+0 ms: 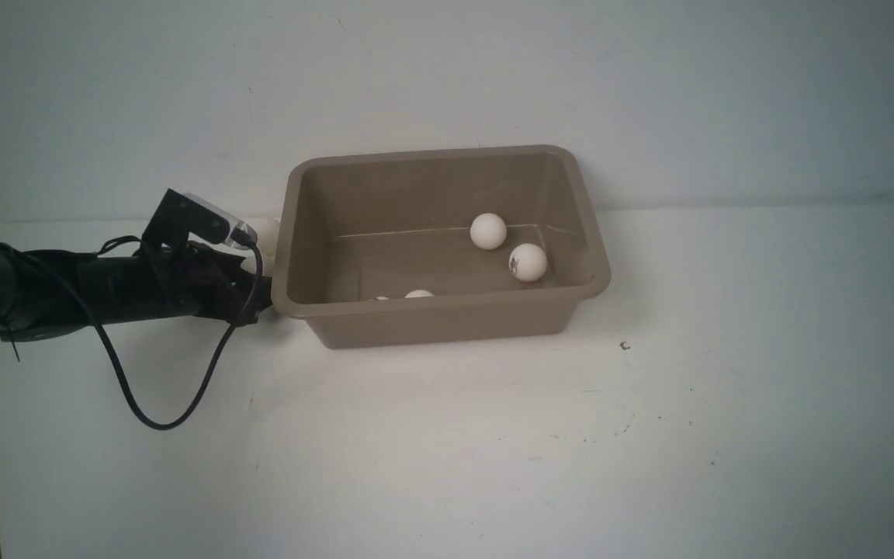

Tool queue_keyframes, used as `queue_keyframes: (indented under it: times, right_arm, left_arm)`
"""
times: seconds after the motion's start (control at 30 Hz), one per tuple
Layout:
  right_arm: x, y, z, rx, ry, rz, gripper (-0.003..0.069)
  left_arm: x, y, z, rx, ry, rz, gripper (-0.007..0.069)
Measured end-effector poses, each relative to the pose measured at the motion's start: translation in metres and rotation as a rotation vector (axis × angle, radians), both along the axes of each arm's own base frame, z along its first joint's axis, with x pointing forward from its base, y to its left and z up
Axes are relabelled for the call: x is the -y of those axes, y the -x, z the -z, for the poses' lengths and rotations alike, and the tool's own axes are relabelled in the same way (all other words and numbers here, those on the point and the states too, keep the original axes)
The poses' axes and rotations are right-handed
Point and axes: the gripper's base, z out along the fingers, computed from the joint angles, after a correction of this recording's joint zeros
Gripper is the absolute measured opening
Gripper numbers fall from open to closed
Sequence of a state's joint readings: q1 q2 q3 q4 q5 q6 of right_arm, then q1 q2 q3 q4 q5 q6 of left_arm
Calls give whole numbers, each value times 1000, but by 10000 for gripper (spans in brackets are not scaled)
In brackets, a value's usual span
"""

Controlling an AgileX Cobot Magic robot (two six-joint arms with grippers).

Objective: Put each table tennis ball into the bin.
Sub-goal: Use the left arm to clamp the table tennis ball closest to it, then use the left arm to put the table tennis ball into the box

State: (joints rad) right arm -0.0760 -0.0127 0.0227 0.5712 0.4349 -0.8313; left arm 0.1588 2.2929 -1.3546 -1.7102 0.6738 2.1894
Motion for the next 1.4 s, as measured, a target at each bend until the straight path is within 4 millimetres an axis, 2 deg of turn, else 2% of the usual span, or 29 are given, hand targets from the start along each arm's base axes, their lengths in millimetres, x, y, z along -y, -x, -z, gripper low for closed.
queue_keyframes:
  times: [0.17, 0.33, 0.47, 0.6, 0.67, 0.7, 0.77, 0.87, 0.97, 1.2, 1.4]
  right_arm:
    - [0, 0, 0, 0, 0, 0, 589]
    - [0, 0, 0, 0, 0, 0, 589]
    - [0, 0, 0, 0, 0, 0, 589]
    - [0, 0, 0, 0, 0, 0, 589]
    - [0, 0, 0, 0, 0, 0, 589]
    - [0, 0, 0, 0, 0, 0, 589]
    - [0, 0, 0, 0, 0, 0, 589]
    - [0, 0, 0, 0, 0, 0, 589]
    - [0, 0, 0, 0, 0, 0, 589]
    - [0, 0, 0, 0, 0, 0, 589]
    - [0, 0, 0, 0, 0, 0, 589]
  left_arm:
    - [-1, 0, 1, 0, -13, -7, 352]
    - [-1, -1, 0, 1, -15, -8, 352]
    - [-2, -1, -7, 16, -30, -10, 352]
    - [-2, -1, -29, 62, -49, 1, 352]
    - [-1, 0, -54, 109, -59, 6, 352]
    - [-1, 0, -58, 116, -56, 6, 352]
    - [3, 3, -79, 163, -29, 33, 352]
    - [14, 6, -91, 202, 20, 108, 352]
    - [32, 8, -90, 216, 36, 177, 352]
    - [71, 10, -73, 252, -15, 338, 352]
    - [83, 11, -72, 262, -23, 366, 380]
